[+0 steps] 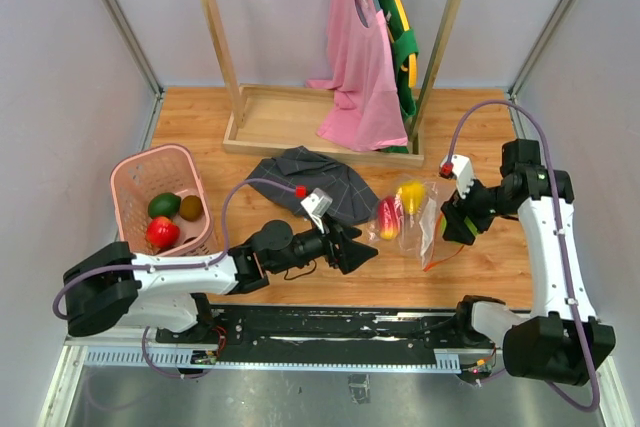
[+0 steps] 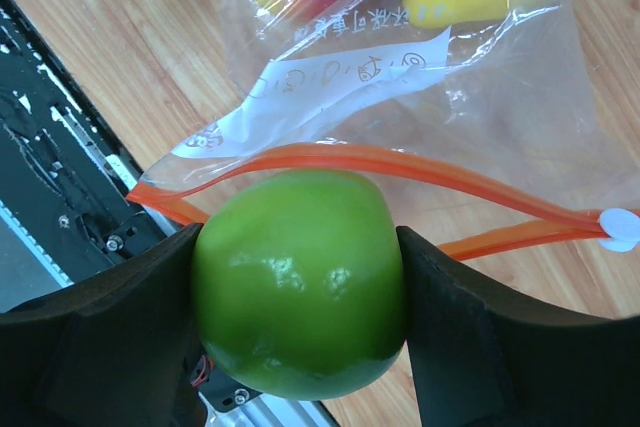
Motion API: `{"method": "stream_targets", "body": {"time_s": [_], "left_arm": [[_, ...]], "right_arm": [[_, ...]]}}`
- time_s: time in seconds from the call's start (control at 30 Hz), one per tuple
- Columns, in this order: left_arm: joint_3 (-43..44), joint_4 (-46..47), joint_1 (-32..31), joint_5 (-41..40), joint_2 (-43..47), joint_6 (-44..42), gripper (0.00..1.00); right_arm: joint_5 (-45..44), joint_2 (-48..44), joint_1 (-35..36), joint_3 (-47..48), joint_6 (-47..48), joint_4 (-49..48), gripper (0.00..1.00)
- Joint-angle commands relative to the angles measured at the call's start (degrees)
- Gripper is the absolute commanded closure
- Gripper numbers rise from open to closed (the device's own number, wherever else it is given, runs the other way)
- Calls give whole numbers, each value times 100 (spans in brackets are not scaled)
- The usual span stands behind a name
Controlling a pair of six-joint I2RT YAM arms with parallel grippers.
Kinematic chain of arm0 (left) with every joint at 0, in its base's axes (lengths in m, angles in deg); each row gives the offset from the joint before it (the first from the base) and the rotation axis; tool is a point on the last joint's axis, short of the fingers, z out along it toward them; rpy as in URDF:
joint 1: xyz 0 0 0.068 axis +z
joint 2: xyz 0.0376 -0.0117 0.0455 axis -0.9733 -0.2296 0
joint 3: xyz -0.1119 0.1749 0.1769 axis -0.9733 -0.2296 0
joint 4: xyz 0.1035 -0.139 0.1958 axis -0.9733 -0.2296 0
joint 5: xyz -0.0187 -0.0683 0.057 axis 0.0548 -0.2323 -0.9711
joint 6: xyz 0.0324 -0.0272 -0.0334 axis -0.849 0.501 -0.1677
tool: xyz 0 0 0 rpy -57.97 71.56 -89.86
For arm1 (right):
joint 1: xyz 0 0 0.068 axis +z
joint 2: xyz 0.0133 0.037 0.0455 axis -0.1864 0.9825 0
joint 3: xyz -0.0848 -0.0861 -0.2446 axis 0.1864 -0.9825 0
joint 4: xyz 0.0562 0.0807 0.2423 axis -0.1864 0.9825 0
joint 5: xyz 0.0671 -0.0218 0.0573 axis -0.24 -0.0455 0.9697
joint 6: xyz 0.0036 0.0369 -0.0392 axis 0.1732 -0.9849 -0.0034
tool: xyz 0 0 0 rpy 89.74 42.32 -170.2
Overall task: Open the zip-top bag and remove the fake food
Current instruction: Pick up the fake fruit from the zipper food storage bag.
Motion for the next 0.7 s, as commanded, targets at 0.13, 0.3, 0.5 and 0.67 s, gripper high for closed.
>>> {"method": "stream_targets", "body": {"time_s": [0.13, 0.3, 0.5, 0.67], "left_arm": [[-140, 217, -19, -183, 591, -302, 9], [-95, -110, -23, -270, 941, -597, 7], [57, -587, -22, -367, 1381, -1319, 6], [207, -738, -38, -395, 1647, -2081, 7]], "right_arm": [[392, -126, -78, 633, -86, 768, 99], [1010, -74, -81, 1015, -280, 1020, 99], [2041, 60, -81, 1293, -744, 1022, 99], [3031, 263, -73, 1431, -1112, 986, 99]]}}
